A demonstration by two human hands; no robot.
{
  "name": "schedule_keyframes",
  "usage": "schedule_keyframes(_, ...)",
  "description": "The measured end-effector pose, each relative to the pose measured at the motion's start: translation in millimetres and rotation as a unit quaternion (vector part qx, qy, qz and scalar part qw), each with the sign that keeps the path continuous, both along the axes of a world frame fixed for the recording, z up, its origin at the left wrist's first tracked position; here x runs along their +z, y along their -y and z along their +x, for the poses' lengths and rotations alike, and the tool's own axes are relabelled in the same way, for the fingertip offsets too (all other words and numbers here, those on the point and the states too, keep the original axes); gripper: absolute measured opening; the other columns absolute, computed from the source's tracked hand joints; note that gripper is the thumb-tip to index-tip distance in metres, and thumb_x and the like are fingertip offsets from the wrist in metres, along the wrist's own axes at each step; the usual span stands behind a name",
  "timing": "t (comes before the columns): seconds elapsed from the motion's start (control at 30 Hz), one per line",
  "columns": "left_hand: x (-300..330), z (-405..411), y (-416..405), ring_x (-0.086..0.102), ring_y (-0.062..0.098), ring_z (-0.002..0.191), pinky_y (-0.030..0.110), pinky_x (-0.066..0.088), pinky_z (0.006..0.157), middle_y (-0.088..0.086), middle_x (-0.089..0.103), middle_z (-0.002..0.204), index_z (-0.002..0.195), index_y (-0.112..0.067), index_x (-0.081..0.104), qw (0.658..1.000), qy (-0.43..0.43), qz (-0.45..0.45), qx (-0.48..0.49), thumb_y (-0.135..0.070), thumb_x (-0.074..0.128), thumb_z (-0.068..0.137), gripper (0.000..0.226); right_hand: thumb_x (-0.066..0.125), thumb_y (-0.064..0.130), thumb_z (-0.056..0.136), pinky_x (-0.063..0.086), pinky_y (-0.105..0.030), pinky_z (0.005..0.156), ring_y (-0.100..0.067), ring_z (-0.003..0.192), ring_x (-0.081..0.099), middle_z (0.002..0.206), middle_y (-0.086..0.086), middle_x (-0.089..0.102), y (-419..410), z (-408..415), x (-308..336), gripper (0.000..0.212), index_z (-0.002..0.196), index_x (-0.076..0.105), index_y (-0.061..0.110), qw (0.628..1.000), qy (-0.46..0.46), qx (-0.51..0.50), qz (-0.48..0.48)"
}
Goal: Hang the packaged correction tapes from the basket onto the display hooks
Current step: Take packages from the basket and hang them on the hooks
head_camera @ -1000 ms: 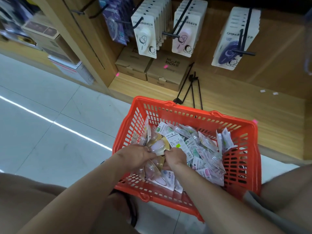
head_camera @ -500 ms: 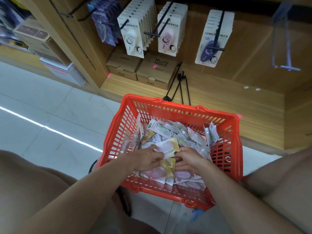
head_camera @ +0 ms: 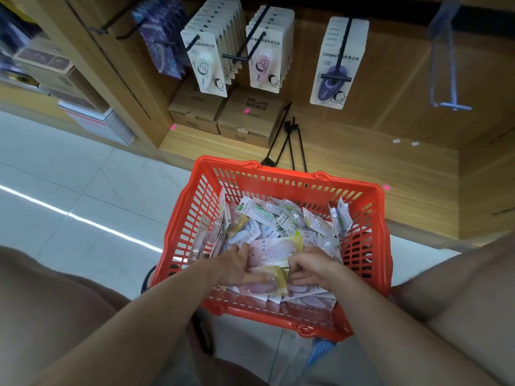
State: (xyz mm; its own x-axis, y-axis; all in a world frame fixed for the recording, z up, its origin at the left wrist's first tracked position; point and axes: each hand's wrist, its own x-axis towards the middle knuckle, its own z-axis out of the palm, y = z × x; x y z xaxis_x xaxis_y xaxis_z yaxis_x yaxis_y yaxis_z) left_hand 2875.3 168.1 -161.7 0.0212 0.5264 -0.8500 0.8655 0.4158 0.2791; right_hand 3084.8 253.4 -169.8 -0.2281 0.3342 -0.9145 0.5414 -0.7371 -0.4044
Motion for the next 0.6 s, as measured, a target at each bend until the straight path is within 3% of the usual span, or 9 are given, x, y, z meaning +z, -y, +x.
schedule_keyframes(0.07, 3, 2, 3, 0.039, 0.032, 0.144, 0.054, 0.035, 0.116, 0.008, 0.034, 0.158, 0.153, -0.02, 0.022, 0.999, -0.033, 0.002, -0.031, -0.103, 0.058, 0.05, 0.137, 0.058, -0.006, 0.083, 0.064, -0.042, 0.082, -0.033, 0.082, 0.075, 0.083, -0.017, 0.067, 1, -1, 1, 0.022, 0.104, 0.061, 0.0, 1.0, -0.004, 0.027, -0.01)
schedule_keyframes(0.13, 0, 8, 4, 0.039, 0.032, 0.142, 0.051, 0.037, 0.115, 0.011, 0.034, 0.155, 0.15, -0.015, 0.024, 0.998, -0.052, 0.034, -0.032, -0.082, 0.075, 0.066, 0.119, 0.061, 0.001, 0.086, 0.063, -0.042, 0.084, -0.028, 0.082, 0.072, 0.088, -0.011, 0.067, 1, -3, 2, 0.021, 0.106, 0.059, 0.007, 0.999, -0.009, 0.046, -0.017)
schedule_keyframes(0.2, -2, 14, 4, 0.042, 0.033, 0.14, 0.044, 0.039, 0.114, 0.016, 0.035, 0.152, 0.149, -0.01, 0.024, 0.997, -0.048, 0.068, 0.001, -0.058, 0.083, 0.078, 0.104, 0.063, 0.013, 0.092, 0.063, -0.042, 0.086, -0.028, 0.093, 0.071, 0.106, -0.006, 0.065, 0, -5, 1, 0.025, 0.116, 0.057, 0.015, 0.999, -0.014, 0.043, -0.02)
schedule_keyframes(0.27, -3, 17, 2, 0.044, 0.032, 0.138, 0.04, 0.041, 0.111, 0.015, 0.039, 0.149, 0.149, -0.007, 0.024, 0.995, -0.043, 0.081, 0.028, -0.051, 0.085, 0.08, 0.102, 0.064, 0.031, 0.099, 0.061, -0.041, 0.084, -0.028, 0.101, 0.069, 0.119, -0.002, 0.058, 0, -5, 1, 0.028, 0.123, 0.05, 0.025, 0.999, -0.02, 0.029, -0.021)
schedule_keyframes(0.33, -5, 18, 1, 0.049, 0.027, 0.131, 0.036, 0.043, 0.104, 0.011, 0.045, 0.14, 0.142, -0.008, 0.029, 0.994, -0.042, 0.087, 0.046, -0.049, 0.087, 0.078, 0.096, 0.064, 0.044, 0.101, 0.06, -0.04, 0.083, -0.027, 0.104, 0.068, 0.119, -0.004, 0.056, 2, -6, 1, 0.035, 0.127, 0.046, 0.031, 0.999, -0.013, 0.032, -0.011)
schedule_keyframes(0.43, -8, 11, 1, 0.052, 0.021, 0.114, 0.032, 0.045, 0.091, 0.005, 0.052, 0.124, 0.131, -0.012, 0.032, 0.99, -0.027, 0.1, 0.098, -0.045, 0.093, 0.071, 0.091, 0.067, 0.039, 0.101, 0.06, -0.041, 0.087, -0.024, 0.104, 0.065, 0.116, -0.003, 0.059, 3, -6, 1, 0.037, 0.131, 0.052, 0.024, 0.999, -0.027, 0.03, -0.024)
schedule_keyframes(0.53, -8, 1, -2, 0.056, 0.021, 0.11, 0.031, 0.046, 0.085, 0.0, 0.053, 0.114, 0.134, -0.015, 0.031, 0.97, -0.001, 0.137, 0.199, -0.039, 0.098, 0.064, 0.1, 0.069, 0.024, 0.099, 0.057, -0.051, 0.102, -0.033, 0.116, 0.068, 0.129, -0.011, 0.069, -3, -3, 4, 0.032, 0.128, 0.064, 0.013, 0.996, -0.069, -0.023, -0.05)
schedule_keyframes(0.6, -5, -6, -4, 0.056, 0.018, 0.108, 0.029, 0.045, 0.081, -0.005, 0.053, 0.109, 0.13, -0.018, 0.034, 0.958, -0.006, 0.162, 0.238, -0.043, 0.098, 0.062, 0.097, 0.069, 0.02, 0.098, 0.058, -0.052, 0.101, -0.034, 0.115, 0.071, 0.122, -0.014, 0.075, -8, -2, 10, 0.026, 0.123, 0.069, 0.01, 0.993, -0.092, -0.059, -0.046)
